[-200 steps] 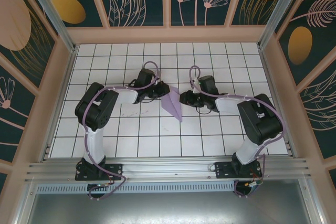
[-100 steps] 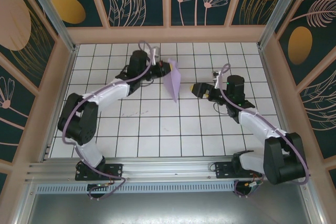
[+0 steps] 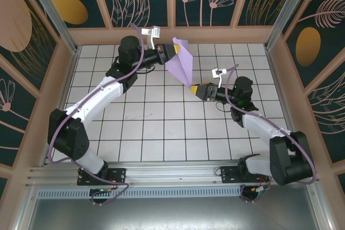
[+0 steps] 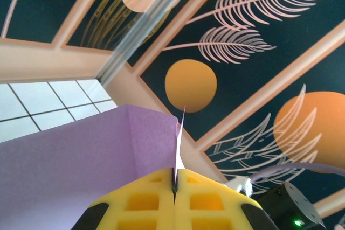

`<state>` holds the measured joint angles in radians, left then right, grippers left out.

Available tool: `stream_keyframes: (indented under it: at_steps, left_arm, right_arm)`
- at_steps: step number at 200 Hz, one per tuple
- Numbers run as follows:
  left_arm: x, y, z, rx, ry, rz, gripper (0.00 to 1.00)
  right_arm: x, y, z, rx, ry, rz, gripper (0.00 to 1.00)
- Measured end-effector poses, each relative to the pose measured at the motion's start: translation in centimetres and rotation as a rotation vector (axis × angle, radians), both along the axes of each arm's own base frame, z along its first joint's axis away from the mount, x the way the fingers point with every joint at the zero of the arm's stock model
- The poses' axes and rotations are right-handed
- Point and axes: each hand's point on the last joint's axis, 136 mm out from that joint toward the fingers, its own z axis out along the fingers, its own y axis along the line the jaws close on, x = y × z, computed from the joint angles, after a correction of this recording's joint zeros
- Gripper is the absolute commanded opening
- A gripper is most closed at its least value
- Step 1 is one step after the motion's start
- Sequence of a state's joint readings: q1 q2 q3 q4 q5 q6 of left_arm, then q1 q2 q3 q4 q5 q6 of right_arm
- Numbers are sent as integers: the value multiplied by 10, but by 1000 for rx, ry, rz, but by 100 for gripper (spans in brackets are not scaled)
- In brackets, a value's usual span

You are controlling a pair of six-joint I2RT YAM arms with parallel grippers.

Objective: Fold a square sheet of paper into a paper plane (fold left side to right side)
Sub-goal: Turn over the paper at the center of the table.

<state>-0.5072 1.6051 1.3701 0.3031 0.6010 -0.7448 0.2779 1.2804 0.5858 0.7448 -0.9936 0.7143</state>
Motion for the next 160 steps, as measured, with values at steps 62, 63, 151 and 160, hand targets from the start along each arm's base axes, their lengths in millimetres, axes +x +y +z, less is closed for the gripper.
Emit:
stream_keyframes:
  at_steps: [62,63,151,160]
  left_arm:
    - [-12,-5,0,-34,17,-75,0]
    - [-12,-5,0,-34,18,-75,0]
    - [-14,-6,-13,-31,60,-90,1]
    - [-14,-6,-14,-30,62,-89,1]
  right_arm:
    - [22,13,13,43,-8,40,94]
    - [22,14,13,44,-7,40,93]
    - [29,15,39,59,-74,48,49]
    - [29,15,38,57,-73,47,43]
